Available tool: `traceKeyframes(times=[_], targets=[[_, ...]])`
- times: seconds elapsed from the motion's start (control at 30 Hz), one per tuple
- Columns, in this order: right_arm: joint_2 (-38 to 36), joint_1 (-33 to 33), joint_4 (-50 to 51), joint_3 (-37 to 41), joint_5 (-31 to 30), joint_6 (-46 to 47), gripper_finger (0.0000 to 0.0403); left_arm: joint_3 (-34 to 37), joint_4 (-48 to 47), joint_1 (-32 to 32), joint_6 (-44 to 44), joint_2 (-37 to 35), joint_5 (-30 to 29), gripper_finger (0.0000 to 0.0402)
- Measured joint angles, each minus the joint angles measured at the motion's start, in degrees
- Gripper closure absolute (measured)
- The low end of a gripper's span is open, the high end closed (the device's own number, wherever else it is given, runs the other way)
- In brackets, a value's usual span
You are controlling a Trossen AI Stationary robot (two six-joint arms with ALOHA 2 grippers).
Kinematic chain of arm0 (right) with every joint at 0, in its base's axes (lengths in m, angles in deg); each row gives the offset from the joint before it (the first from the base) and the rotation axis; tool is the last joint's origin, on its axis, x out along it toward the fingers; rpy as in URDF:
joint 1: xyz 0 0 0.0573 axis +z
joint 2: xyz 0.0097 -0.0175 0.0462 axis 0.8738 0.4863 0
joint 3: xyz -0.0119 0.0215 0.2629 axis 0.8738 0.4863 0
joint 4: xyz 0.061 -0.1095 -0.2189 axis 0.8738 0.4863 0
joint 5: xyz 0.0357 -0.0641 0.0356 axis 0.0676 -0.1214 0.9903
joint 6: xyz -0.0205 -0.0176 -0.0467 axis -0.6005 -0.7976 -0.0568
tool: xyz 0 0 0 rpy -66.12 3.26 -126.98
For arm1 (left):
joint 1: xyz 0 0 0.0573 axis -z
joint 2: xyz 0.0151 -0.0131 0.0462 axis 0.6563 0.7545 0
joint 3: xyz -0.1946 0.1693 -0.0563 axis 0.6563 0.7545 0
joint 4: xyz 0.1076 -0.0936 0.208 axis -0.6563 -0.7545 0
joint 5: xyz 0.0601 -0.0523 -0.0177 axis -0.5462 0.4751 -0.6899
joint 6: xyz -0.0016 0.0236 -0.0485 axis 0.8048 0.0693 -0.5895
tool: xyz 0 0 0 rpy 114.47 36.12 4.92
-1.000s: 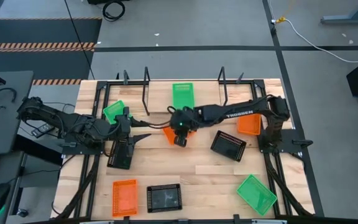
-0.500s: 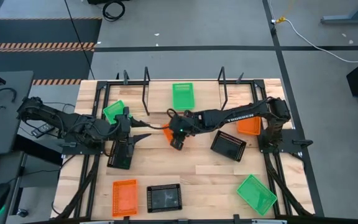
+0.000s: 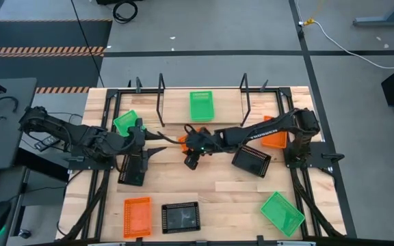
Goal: Stack baskets on shelf by color
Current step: Put the top left orange bin on the shelf
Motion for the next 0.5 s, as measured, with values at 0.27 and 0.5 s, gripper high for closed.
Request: traceKeyframes(times=[0.27, 0.5], targets=[[3.1, 0.6, -2.3, 1.2, -5.1, 0.6, 0.0242, 0.0, 0.1, 0.1, -0.1, 0.0, 0.0, 0.0228], [8.9, 0.6, -4.0, 0.5, -3.4, 1.0, 0.0243, 0.0, -0.7, 0.1, -0.5, 0.0, 0.0, 0.0228]])
